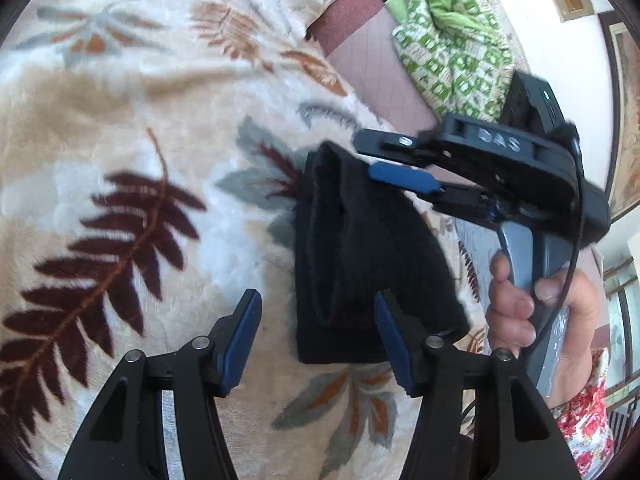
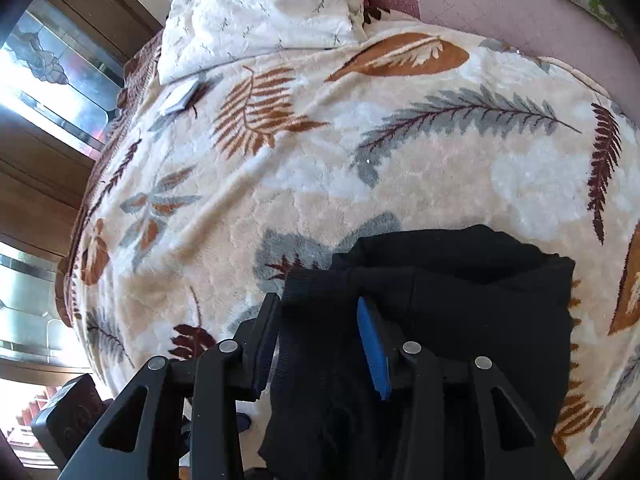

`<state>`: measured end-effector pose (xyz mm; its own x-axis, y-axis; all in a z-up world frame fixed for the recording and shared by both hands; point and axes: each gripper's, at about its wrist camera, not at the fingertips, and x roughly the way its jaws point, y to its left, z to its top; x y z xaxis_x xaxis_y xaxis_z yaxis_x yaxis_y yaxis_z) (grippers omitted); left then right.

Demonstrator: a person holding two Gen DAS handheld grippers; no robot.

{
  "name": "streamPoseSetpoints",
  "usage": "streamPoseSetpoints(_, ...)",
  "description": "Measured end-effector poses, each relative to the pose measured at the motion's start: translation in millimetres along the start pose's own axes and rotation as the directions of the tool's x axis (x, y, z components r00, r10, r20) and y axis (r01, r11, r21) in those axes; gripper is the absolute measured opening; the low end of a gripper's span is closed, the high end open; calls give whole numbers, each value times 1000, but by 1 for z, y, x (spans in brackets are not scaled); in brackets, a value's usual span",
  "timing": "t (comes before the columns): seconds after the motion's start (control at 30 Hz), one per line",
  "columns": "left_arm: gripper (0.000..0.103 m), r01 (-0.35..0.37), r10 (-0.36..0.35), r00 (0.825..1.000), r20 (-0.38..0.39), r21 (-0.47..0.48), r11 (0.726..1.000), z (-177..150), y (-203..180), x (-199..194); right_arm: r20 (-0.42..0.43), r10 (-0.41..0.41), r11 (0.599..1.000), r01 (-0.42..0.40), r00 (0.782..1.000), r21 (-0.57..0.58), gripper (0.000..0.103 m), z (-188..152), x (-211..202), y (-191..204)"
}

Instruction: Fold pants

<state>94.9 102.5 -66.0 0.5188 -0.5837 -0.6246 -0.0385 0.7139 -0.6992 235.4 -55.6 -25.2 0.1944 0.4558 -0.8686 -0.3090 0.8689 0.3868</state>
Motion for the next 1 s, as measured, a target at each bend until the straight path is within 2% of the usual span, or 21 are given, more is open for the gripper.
streamPoseSetpoints(0.07, 57, 8, -8, 1000, 12, 25, 1000, 7, -10, -4, 59, 16, 1000, -17, 998, 15, 49, -4, -28, -7)
streamPoseSetpoints(0.1, 57, 9, -9, 1000, 15, 39, 999, 10, -15, -3, 87, -1, 1000, 0, 996, 15, 50, -10, -40, -12)
streamPoseSetpoints(0.23, 59, -9, 9, 1000, 2, 80, 997, 17, -34, 9, 161, -164, 986, 166, 973, -2, 54, -46, -71, -33)
streamPoseSetpoints(0.33, 59, -23, 25, 999, -21, 120, 993, 11, -45, 24, 196, -214, 977, 212, 957, 32, 54, -82, -84, -57)
streamPoseSetpoints(0.43, 61, -118, 127, 989, -74, 116, 986, 3, -38, 50, 171, -203, 978, 194, 964, 70, 54, -111, -78, -80)
streamPoseSetpoints(0.47, 65, -128, 138, 985, -102, 99, 987, 0, -32, 59, 155, -199, 979, 190, 968, 73, 55, -117, -72, -85)
streamPoseSetpoints(0.6, 66, -109, 117, 987, -107, 74, 991, 0, -25, 57, 168, -173, 982, 156, 971, 110, 63, -129, -60, -97)
streamPoseSetpoints(0.67, 66, -117, 124, 986, -112, 63, 991, 2, -24, 51, 159, -143, 984, 123, 977, 132, 71, -128, -57, -102)
streamPoseSetpoints(0.77, 66, -120, 123, 989, -81, 36, 992, 5, -18, 33, 184, -87, 983, 55, 979, 176, 72, -129, -64, -108)
streamPoseSetpoints(1.0, 67, -108, 108, 994, -32, 1, 994, 12, -9, 13, 283, -10, 967, -63, 959, 249, 72, -146, -87, -134)
